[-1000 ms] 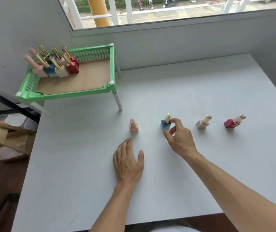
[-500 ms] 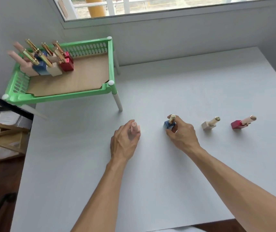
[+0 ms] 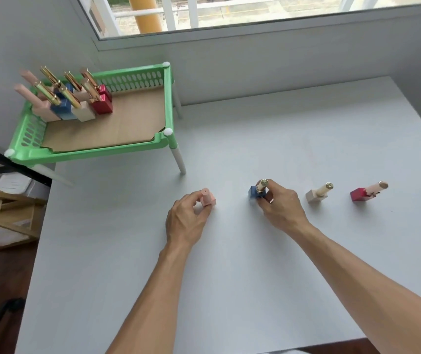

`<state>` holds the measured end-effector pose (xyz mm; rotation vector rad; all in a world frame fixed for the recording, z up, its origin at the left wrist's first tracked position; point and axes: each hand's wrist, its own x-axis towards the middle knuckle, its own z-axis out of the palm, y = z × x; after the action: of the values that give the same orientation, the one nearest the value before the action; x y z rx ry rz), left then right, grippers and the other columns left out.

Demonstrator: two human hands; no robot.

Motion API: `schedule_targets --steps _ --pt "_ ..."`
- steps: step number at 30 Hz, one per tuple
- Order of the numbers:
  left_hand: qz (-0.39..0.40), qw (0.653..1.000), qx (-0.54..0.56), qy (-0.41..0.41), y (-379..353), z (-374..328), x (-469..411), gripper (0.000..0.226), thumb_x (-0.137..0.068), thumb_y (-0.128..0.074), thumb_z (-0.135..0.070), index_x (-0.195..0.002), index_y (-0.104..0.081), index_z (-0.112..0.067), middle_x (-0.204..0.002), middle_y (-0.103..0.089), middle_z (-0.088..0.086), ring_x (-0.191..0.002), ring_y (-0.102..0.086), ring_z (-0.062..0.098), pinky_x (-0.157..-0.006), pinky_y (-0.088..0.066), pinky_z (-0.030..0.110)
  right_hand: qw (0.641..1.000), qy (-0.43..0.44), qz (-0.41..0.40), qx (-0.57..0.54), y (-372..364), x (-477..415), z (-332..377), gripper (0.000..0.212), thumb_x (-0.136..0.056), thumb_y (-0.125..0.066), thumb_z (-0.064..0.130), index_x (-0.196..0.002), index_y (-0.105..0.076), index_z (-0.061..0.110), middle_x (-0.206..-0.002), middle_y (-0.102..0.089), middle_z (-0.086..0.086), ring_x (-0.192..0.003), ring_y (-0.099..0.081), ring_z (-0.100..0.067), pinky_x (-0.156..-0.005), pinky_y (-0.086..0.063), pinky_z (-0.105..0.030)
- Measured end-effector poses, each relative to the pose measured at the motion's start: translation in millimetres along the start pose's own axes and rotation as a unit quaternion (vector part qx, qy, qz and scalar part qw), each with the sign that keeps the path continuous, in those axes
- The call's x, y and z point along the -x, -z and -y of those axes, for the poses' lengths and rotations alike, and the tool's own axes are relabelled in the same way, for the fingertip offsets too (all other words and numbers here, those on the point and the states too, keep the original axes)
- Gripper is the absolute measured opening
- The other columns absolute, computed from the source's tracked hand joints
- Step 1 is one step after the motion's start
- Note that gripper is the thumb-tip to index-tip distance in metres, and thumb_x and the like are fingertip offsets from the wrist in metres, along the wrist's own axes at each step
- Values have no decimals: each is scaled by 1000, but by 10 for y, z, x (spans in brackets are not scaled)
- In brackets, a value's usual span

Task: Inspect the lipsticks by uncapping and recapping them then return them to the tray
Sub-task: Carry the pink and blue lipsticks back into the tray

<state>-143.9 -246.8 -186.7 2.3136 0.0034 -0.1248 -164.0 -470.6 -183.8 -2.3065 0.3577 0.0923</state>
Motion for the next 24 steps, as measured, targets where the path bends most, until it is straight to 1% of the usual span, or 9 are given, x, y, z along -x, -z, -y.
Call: schedule_targets --steps 3,6,9,11,12,14,16,22,24 --pt "-11 1000 -3 -2 32 -90 22 5 -87 -60 -43 -86 -63 -39 -97 -66 -18 -94 -58 16 -75 -47 30 1000 7 4 -5 82 8 53 6 -86 -56 26 -86 -53 31 -63 -61 4 -60 -57 -22 -57 -46 -31" --pt "-23 1000 10 -7 61 -229 51 17 -89 -57 -45 -73 -54 -47 -93 -66 -17 -92 -57 16 -74 -47 31 1000 24 3 -10 199 8 137 9 -85 -59 25 -84 -54 33 -64 -61 5 -58 -53 -16 -53 -41 -26" --pt "-42 999 18 -8 101 -393 82 17 -89 -57 -46 -73 -56 -41 -89 -64 -15 -91 -57 16 -72 -46 30 999 43 10 -15 341 19 230 12 -83 -62 24 -81 -55 34 -66 -61 4 -60 -53 -18 -53 -40 -25" --pt "-51 999 19 -6 144 -491 88 15 -88 -59 -46 -76 -59 -37 -90 -66 -15 -91 -58 13 -73 -47 31 998 59 18 -13 436 24 302 10 -83 -63 25 -83 -57 32 -71 -60 6 -66 -56 -19 -58 -43 -27" --pt "-52 998 21 -6 172 -539 91 15 -87 -60 -46 -77 -60 -36 -90 -67 -15 -90 -59 12 -74 -48 32 997 69 20 -8 486 24 341 6 -83 -64 25 -85 -59 29 -76 -60 6 -70 -58 -20 -62 -46 -29" --pt "-59 998 30 -2 229 -650 109 16 -86 -60 -50 -79 -62 -35 -89 -68 -15 -87 -61 9 -76 -50 33 995 97 21 -1 603 26 428 8 -83 -65 25 -90 -63 23 -88 -61 4 -77 -60 -23 -71 -49 -34" --pt "-76 997 31 -1 286 -766 129 18 -85 -59 -55 -82 -64 -37 -86 -68 -16 -84 -63 7 -74 -52 33 992 121 18 -15 722 20 517 7 -83 -65 23 -90 -63 22 -93 -62 5 -75 -61 -23 -74 -48 -34" --pt "-123 991 43 5 481 -1119 202 18 -85 -55 -61 -74 -61 -47 -81 -69 -13 -79 -67 5 -71 -55 34 984 171 34 -28 1056 -45 774 12 -83 -64 22 -81 -59 33 -82 -62 20 -67 -63 -13 -57 -42 -22" --pt "-138 990 40 2 604 -1194 217 19 -85 -56 -59 -75 -62 -44 -82 -70 -12 -78 -67 7 -71 -55 34 981 188 36 -31 1130 -67 904 19 -82 -64 23 -78 -56 40 -76 -60 25 -64 -61 -7 -53 -41 -20"
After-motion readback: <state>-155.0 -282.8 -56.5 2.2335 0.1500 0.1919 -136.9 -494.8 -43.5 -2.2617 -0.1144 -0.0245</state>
